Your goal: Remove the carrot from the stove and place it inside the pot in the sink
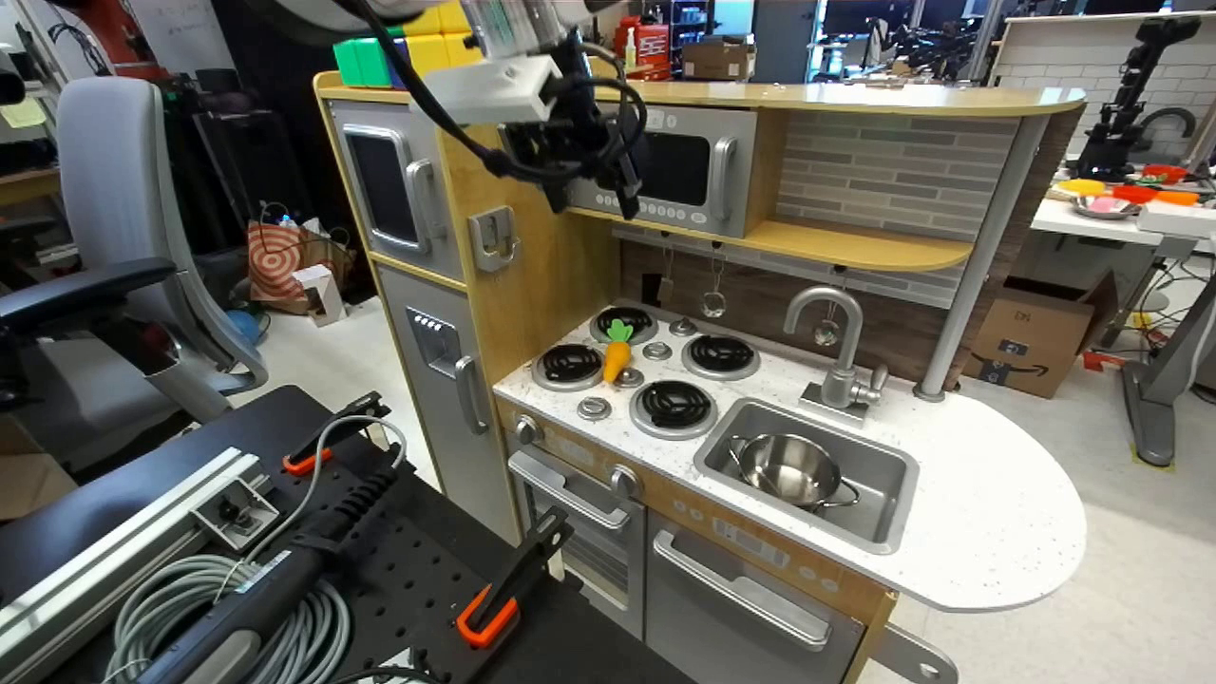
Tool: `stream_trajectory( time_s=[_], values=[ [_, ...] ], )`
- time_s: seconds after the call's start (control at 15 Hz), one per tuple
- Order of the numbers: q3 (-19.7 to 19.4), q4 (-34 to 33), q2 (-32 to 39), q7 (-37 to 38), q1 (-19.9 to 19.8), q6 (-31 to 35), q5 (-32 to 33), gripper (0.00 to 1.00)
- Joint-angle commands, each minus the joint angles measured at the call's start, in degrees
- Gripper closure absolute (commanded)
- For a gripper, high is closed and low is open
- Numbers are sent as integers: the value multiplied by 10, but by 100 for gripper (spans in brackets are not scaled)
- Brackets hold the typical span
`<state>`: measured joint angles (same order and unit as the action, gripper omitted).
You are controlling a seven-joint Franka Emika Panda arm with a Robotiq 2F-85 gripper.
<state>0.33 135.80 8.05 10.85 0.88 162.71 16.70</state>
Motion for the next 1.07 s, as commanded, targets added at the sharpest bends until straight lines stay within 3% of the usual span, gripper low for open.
stream_trajectory(
  time_s=[0.0, 0.07, 0.13, 0.33, 0.47, 0.6, 1.0],
  values=[
    [-15, -66, 76, 50, 13, -2, 41, 0],
    [-10, -65, 64, 7, 19, -57, -11, 0],
    [-23, -43, 65, 16, 21, -5, 3, 0],
    [-20, -59, 72, 13, 26, -36, -6, 0],
    [-3, -59, 66, -89, 6, -69, -4, 0],
    [-3, -69, 82, -155, -1, -56, 4, 0],
    [54, -95, 117, -382, -40, -68, -53, 0]
  ],
)
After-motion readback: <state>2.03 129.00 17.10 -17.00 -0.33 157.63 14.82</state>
